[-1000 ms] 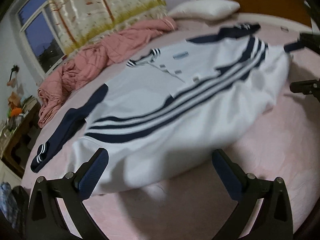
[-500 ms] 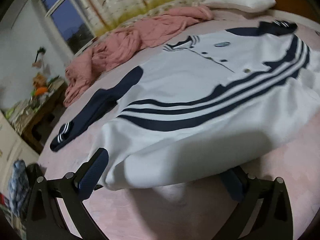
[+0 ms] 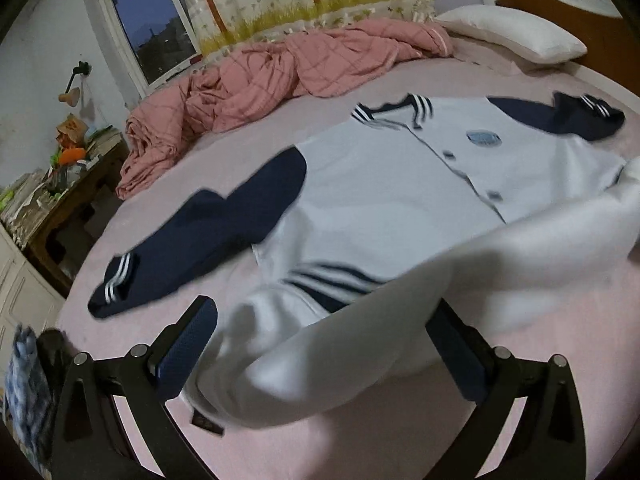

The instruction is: Fold large clothes

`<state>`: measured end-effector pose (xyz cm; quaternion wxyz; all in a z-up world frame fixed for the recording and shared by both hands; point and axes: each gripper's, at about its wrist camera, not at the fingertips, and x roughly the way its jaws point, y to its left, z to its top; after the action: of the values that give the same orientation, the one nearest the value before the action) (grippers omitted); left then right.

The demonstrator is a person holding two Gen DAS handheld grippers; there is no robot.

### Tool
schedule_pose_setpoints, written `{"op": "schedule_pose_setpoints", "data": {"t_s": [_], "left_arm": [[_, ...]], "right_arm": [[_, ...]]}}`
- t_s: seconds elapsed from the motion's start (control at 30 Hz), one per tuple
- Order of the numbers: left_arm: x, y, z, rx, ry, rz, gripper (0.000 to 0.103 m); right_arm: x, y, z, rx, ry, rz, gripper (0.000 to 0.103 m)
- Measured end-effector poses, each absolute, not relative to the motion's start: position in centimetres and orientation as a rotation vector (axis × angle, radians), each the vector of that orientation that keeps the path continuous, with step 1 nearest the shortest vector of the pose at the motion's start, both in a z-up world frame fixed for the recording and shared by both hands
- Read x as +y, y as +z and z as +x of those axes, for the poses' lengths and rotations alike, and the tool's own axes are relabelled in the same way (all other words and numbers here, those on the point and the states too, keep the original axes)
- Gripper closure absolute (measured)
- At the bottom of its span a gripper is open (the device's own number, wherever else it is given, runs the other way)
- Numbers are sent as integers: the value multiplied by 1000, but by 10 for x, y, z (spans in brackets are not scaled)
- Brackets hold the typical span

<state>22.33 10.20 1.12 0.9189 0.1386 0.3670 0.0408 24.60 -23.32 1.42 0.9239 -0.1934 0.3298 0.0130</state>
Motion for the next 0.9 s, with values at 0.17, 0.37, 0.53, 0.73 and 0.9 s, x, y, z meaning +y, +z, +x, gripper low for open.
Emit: {"op": "schedule_pose_setpoints", "data": {"t_s": [0.17,0.37,0.53,0.73,0.9], "left_arm": [[106,13,270,802,55,270,0],[137,-9,239,807,-29,179,0],[162,-30,200,869,-71,65,0],[158,-32,175,850,-150,56,50],[141,-10,153,714,-149,117,77]], "right_arm": [[-239,19,294,727,48,-336,0],[-288,-3,288,814,153,-150,0],[-315,-17,262,877,215,-38,0],[-313,-25,238,908,255,-82,2],[-308,-14,213,845,280,-77,88]]}}
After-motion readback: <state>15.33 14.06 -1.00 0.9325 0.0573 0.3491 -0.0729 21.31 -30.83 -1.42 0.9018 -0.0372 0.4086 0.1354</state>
